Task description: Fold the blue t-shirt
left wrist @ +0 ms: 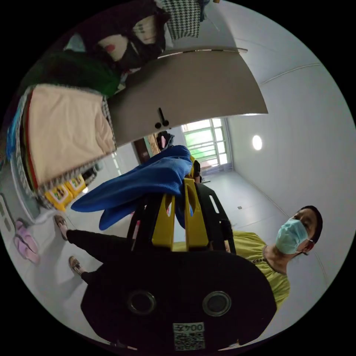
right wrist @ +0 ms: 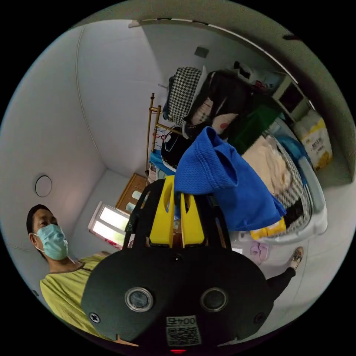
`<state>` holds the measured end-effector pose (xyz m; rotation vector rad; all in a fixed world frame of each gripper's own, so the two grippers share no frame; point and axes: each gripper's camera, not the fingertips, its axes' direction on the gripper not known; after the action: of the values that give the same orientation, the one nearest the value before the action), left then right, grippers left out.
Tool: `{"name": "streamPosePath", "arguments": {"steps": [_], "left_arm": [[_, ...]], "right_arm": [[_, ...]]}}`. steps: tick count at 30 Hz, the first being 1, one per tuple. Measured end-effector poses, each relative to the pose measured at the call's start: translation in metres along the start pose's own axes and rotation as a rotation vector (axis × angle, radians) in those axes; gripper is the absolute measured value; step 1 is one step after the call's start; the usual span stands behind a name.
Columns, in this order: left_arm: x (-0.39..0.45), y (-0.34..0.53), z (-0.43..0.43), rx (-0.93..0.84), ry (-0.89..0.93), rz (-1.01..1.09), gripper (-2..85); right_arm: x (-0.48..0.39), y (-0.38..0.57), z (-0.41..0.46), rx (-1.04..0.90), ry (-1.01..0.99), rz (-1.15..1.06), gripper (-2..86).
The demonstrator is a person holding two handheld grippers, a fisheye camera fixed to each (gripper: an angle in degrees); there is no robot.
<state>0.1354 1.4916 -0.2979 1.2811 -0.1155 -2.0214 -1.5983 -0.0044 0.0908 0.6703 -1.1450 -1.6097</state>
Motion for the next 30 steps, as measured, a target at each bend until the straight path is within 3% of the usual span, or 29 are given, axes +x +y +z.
{"name": "streamPosePath", "arguments": {"steps": [5,8,17,24,30], "left_arm": [[0.018,-0.117,-0.059,0.044,-0.090,0.093,5.6],[-0.005,-0.159,-0.079,-0.003,-0.130,0.069,5.7],[-0.225,-0.156,-0.079,-0.218,-0.305,-0.349,5.2],[-0.236,-0.156,-0.082,-0.223,-0.268,-0.333,4.8],[-0.249,-0.143,-0.069,-0.248,-0.326,-0.353,4.9]], "right_arm": [[0.038,-0.181,0.140,-0.034,-0.018,-0.171,0.3],[0.087,-0.225,0.207,-0.064,0.070,-0.199,0.3],[0.385,-0.176,0.390,-0.257,0.438,0.197,0.3],[0.411,-0.197,0.452,-0.235,0.448,0.190,0.4],[0.421,-0.205,0.510,-0.264,0.574,0.207,1.6]]}}
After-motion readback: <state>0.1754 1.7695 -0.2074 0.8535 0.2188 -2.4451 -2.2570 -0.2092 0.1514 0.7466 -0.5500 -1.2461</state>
